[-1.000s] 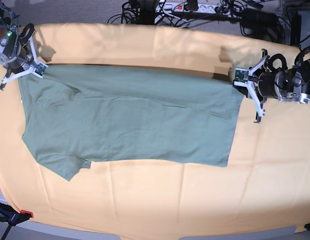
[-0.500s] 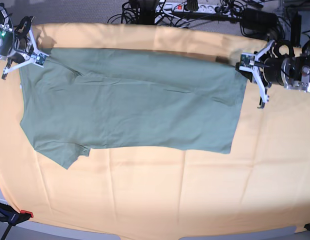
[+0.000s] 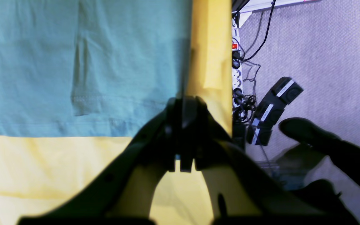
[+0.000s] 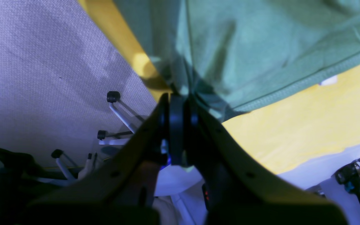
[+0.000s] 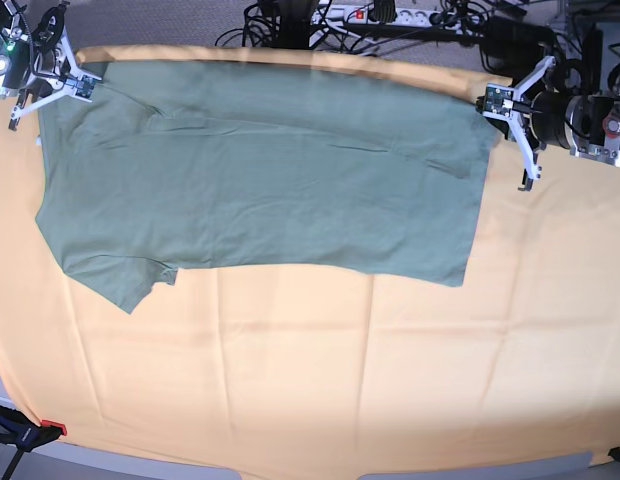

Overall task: Fold the T-shirt properly
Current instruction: 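Drag the shirt further toward the robot base, then open both grippers, then move both grippers to the opposite long edge and grasp its corners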

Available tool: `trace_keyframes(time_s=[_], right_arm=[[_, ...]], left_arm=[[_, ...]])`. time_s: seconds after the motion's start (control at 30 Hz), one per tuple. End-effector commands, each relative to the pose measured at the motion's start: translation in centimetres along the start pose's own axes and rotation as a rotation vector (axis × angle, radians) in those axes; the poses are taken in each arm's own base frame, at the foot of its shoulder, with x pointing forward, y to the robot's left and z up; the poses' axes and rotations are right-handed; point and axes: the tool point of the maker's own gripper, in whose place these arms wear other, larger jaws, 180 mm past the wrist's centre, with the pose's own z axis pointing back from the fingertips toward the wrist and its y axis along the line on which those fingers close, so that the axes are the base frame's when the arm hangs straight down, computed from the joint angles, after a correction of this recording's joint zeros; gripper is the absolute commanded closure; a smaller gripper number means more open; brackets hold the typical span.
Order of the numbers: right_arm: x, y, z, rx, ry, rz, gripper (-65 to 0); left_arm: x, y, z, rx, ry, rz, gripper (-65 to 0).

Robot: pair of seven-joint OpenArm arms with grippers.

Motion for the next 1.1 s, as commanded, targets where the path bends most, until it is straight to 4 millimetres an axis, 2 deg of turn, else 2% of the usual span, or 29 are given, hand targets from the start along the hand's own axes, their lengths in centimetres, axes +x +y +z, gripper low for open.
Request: trace_keyframes(time_s=[0.0, 0.13, 0.47, 0.5, 0.57, 0.6, 0.63, 0.67, 0.7, 0.8, 0.93, 1.07], right_arm=[[-0.8, -0.8, 0.5, -0.028, 0.039, 0.022, 0.0], [-1.5, -0.2, 0.5, -0.005, 0.065, 0.06, 0.0], [-1.5, -0.4, 0.5, -0.015, 0.06, 0.041, -0.7], [-1.4, -0.5, 0.5, -0.019, 0.06, 0.035, -8.5], [-1.3, -0.7, 0.6, -0.028, 0.055, 0.028, -26.2], [-1.1, -0.8, 0.7, -0.032, 0.05, 0.028, -32.6], [-0.8, -0.8, 0.9, -0.036, 0.042, 0.031, -35.4], [-0.6, -0.8, 1.1, -0.042, 0.034, 0.036, -35.6], [-0.2, -1.0, 1.5, -0.052, 0.021, 0.039, -35.6], [1.0, -2.4, 2.9, -0.116, -0.024, 0.024, -35.6], [2.2, -5.8, 5.8, -0.249, -0.097, -0.005, -35.6], [2.5, -9.4, 8.2, -0.362, -0.181, -0.103, -35.6]], left_arm=[[-0.2, 0.2, 1.0, 0.01, 0.023, -0.006, 0.0], [0.1, -0.3, 1.4, -0.007, 0.015, 0.02, 0.0], [0.3, -0.3, 1.4, -0.011, 0.006, 0.029, 0.0], [0.2, -0.3, 1.4, -0.01, 0.006, 0.029, 0.0], [0.2, -0.3, 1.4, -0.01, 0.011, 0.028, -14.2], [0.2, -0.3, 1.4, -0.01, 0.012, 0.027, -22.0], [0.0, -0.2, 1.4, -0.008, 0.019, 0.026, -28.4], [-0.1, -0.2, 1.4, -0.008, 0.027, 0.025, -31.8], [-0.2, -0.1, 1.5, -0.003, 0.035, 0.023, -32.2], [-0.2, 0.5, 1.8, 0.015, 0.039, 0.016, -32.1], [0.5, 1.9, 2.6, 0.059, 0.013, 0.044, -32.1], [0.3, 7.0, 4.1, 0.276, 0.004, 0.132, -32.1]])
